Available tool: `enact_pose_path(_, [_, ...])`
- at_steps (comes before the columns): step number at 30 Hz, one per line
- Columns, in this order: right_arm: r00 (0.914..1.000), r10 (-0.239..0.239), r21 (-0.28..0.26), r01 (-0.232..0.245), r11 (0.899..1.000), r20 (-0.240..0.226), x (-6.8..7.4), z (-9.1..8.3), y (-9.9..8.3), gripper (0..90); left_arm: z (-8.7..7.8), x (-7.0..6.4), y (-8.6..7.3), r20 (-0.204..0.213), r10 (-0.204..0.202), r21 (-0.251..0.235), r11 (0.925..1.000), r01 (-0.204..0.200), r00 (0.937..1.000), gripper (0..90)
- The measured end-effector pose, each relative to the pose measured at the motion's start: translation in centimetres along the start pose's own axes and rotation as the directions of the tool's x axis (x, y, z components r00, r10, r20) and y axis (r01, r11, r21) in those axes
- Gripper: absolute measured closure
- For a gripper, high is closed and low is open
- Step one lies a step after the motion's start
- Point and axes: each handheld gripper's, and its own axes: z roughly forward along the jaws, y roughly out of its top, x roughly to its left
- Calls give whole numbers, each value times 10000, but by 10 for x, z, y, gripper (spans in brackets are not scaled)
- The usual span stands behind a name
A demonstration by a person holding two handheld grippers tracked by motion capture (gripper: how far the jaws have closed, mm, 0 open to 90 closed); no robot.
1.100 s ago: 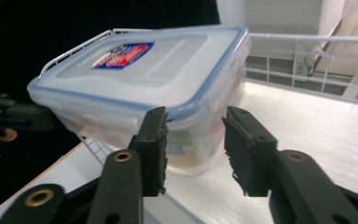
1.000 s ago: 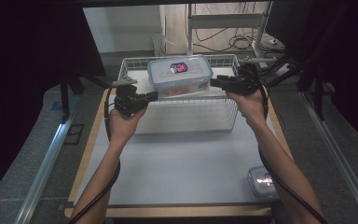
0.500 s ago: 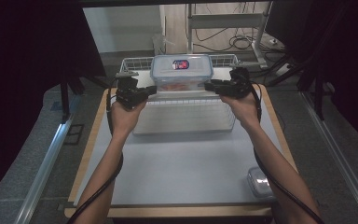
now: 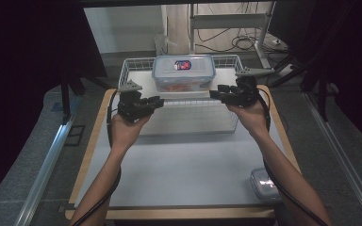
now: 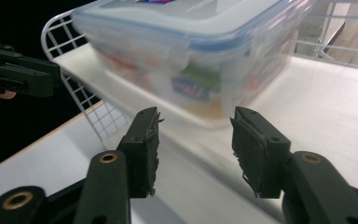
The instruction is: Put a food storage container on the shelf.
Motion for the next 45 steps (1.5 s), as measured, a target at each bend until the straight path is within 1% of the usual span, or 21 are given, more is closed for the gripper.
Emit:
enact_pose_path(4, [9997,-200,89,201,9998,-126,7,-8,-13,449,-5,-9,-16,81,248,134,9996,-249,9997,625])
enact_pose_path(5, [9992,-370,220,373,9991,-119,12,-11,-20,422,-6,-12,-20,79,309,146,9994,-310,9995,574])
enact_pose_path(7, [9988,-461,272,464,9986,-132,14,-13,-24,409,-8,-16,-28,88,377,144,9992,-378,9993,546])
enact_pose_path(8, [9978,-646,364,652,9972,-177,19,-16,-32,386,-10,-20,-36,89,471,174,9987,-472,9989,494])
enact_pose_path(9, [9968,-768,386,776,9962,-197,22,-17,-36,376,-10,-20,-36,89,471,174,9987,-472,9989,473])
enact_pose_path(10, [9968,-768,386,776,9962,-197,22,-17,-36,376,-11,-22,-40,69,539,179,9984,-541,9985,473])
enact_pose_path(15, [9914,-1254,725,1278,9892,-366,35,-23,-60,306,-14,-33,-61,-77,873,202,9960,-872,9961,356])
enact_pose_path(18, [9900,-1329,855,1365,9869,-466,39,-25,-71,268,-17,-40,-78,-140,1106,293,9935,-1101,9938,312])
enact_pose_path(19, [9900,-1329,855,1365,9869,-466,39,-25,-71,268,-17,-40,-78,-140,1106,293,9935,-1101,9938,299])
enact_pose_path(20, [9894,-1374,1000,1415,9849,-460,40,-25,-79,245,-18,-44,-87,-207,1226,297,9921,-1220,9922,289])
enact_pose_path(21, [9894,-1374,1000,1415,9849,-460,40,-25,-79,245,-18,-44,-87,-207,1226,297,9921,-1220,9922,279])
enact_pose_path(23, [9887,-1442,1143,1479,9824,-406,40,-26,-91,211,-19,-47,-95,-281,1337,317,9906,-1328,9906,245])
enact_pose_path(24, [9887,-1442,1143,1479,9824,-406,40,-26,-91,211,-19,-48,-100,-344,1376,350,9900,-1364,9899,245])
enact_pose_path(25, [9902,-1339,1208,1376,9831,-387,40,-26,-101,193,-19,-48,-104,-327,1411,456,9892,-1396,9894,222])
enact_pose_path(26, [9902,-1339,1208,1376,9831,-387,40,-26,-101,193,-17,-49,-108,-344,1452,636,9877,-1428,9888,222])
enact_pose_path(27, [9913,-1275,1330,1309,9824,-333,39,-26,-109,178,-15,-49,-116,-376,1420,905,9863,-1381,9892,182])
enact_pose_path(30, [9933,-1134,1442,1157,9828,-243,40,-26,-120,162,-13,-49,-124,-267,1192,1104,9872,-1155,9925,137])
enact_pose_path(31, [9934,-1124,1625,1143,9801,-210,40,-27,-130,151,-12,-50,-128,-232,1112,1181,9871,-1077,9935,107])
enact_pose_path(34, [9930,-1180,1726,1180,9779,-103,41,-28,-137,144,-12,-52,-138,-377,1090,1356,9854,-1029,9933,79])
enact_pose_path(40, [9932,-1160,1796,1145,9771,-19,44,-32,-148,128,-14,-57,-159,-784,1545,1835,9733,-1380,9849,49])
enact_pose_path(45, [9880,-1533,2174,1456,9652,188,46,-30,-157,124,-12,-57,-167,-1027,1813,1972,9675,-1586,9780,32])
